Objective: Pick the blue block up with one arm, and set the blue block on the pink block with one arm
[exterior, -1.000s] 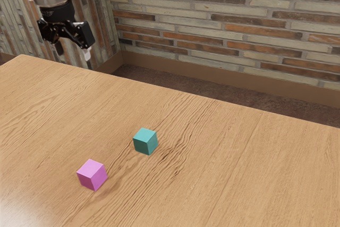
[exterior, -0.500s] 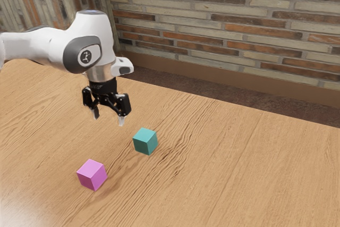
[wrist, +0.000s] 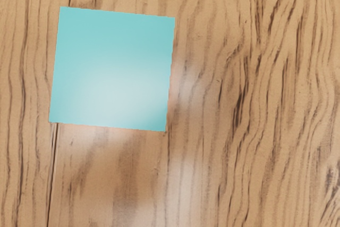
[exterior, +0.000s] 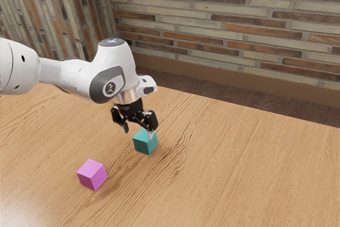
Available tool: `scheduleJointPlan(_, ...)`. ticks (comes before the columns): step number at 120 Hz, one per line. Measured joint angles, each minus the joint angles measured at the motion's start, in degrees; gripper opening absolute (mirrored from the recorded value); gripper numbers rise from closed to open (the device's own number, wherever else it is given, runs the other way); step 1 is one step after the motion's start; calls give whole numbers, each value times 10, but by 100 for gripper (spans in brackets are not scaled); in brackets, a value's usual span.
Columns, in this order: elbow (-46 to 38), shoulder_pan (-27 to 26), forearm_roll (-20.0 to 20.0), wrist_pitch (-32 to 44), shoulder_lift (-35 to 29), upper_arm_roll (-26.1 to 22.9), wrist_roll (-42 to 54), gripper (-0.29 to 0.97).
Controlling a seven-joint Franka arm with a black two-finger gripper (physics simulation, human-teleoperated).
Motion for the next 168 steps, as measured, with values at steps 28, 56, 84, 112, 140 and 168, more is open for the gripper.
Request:
scheduleJointPlan(28,0,24,-4,21,27,-15,6,68)
scheduleJointPlan(56,4,25,-3,38,58,-15,17,68)
scheduleJointPlan(84,25,31,-1,49,82,-12,40,68)
scheduleJointPlan(112,61,41,-1,52,121,-9,67,68)
scheduleJointPlan(140,66,41,-4,61,139,-9,88,68)
scheduleJointPlan(168,84,41,-4,66,162,-9,103,68)
